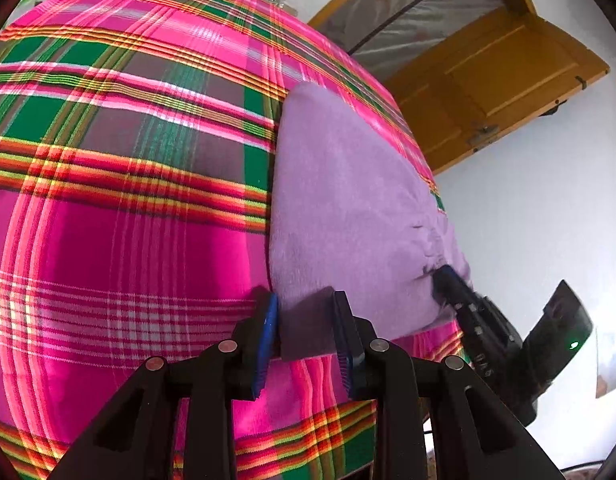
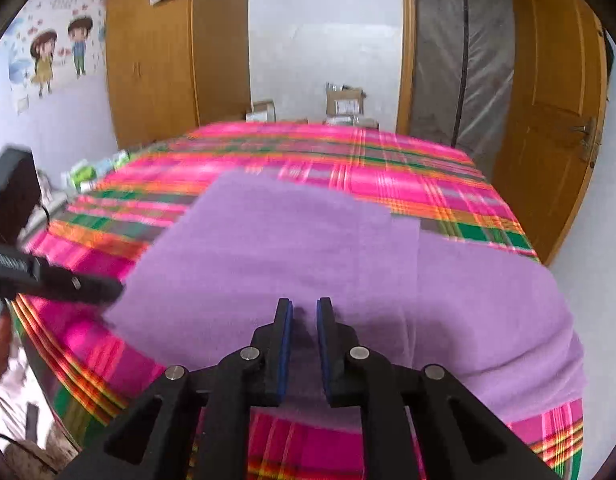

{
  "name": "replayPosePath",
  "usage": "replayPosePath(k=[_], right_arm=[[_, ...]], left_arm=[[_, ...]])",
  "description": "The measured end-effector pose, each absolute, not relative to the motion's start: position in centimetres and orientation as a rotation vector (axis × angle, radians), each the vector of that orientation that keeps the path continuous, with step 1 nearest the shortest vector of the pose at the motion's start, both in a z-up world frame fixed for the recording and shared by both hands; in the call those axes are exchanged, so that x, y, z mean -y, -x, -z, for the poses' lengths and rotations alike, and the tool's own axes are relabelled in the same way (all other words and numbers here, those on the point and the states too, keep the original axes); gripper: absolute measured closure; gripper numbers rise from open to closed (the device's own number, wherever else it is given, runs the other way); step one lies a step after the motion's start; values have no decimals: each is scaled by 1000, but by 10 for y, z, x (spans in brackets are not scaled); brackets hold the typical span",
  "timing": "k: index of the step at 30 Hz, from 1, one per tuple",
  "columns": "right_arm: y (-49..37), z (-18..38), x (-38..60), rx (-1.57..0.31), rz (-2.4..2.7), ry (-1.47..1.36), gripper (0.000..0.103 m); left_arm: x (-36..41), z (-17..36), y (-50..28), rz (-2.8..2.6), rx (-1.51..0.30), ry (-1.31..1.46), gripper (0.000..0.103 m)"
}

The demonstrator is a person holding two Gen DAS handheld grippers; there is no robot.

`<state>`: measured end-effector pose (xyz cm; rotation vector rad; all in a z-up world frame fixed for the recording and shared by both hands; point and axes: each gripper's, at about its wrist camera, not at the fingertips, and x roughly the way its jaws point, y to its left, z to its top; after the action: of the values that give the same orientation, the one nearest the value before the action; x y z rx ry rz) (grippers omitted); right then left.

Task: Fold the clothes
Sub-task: 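Open the right tool and release the fabric onto the folded garment, then grasp the ribbed cuff with the left tool while the right tool pinches fabric beside it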

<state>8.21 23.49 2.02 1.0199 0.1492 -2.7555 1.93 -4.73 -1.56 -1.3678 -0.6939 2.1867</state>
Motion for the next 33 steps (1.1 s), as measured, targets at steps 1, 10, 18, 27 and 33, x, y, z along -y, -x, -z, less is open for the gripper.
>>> replayPosePath(k=[1, 10, 18, 27, 33], right_arm=[[-83, -17, -233, -160, 2742, -1035, 91], [-82, -33, -215, -144, 2686, -972, 89], [-86, -33, -169, -141, 2492, -915, 65], [-93, -19, -113, -291, 2404, -939, 49], [-94, -6, -98, -434, 2474, -977, 47]], left_arm=[[47, 16, -21, -2187, 687, 1365, 74], [47, 10, -27, -2202, 579, 1360, 74], [68, 7, -4, -2211, 685, 1341, 71], [70, -2, 45, -2209, 700, 1322, 55], [57, 4, 81, -2175, 661, 1363, 54]])
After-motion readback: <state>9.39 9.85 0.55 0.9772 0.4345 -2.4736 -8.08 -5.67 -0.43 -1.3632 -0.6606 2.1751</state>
